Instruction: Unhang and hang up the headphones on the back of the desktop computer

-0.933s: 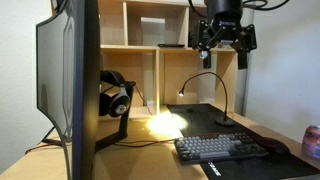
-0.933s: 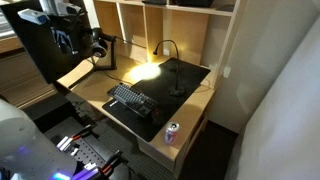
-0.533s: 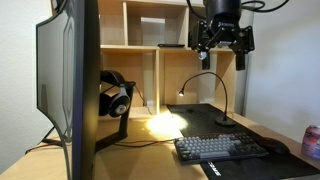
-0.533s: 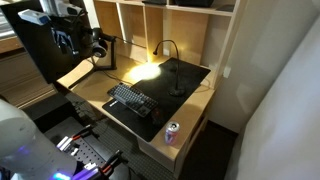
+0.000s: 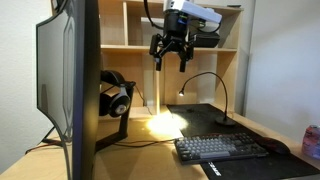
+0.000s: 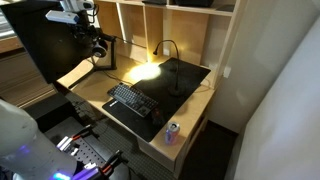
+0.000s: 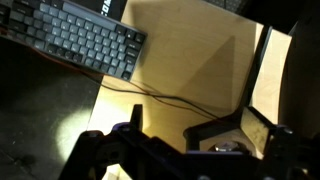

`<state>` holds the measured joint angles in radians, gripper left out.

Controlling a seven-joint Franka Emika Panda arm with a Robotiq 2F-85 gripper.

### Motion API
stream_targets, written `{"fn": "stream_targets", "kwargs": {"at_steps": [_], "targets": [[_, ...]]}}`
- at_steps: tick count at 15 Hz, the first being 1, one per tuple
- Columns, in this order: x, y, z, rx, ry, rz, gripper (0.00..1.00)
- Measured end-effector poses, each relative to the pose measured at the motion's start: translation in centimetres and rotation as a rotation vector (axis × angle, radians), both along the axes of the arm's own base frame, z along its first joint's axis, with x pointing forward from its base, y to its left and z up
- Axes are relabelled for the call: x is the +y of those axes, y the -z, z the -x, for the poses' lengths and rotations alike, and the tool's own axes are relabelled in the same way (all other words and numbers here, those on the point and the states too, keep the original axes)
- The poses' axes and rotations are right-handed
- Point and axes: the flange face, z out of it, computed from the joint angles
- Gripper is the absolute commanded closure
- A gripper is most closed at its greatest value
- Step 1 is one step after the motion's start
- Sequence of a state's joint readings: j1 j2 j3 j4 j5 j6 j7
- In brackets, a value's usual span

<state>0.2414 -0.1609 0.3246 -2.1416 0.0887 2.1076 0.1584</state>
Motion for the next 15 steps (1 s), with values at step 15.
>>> {"fn": "stream_targets", "kwargs": {"at_steps": [15], "targets": [[6.2,-1.5,-9.6,-0.062,-0.449,-0.188,0.0]]}}
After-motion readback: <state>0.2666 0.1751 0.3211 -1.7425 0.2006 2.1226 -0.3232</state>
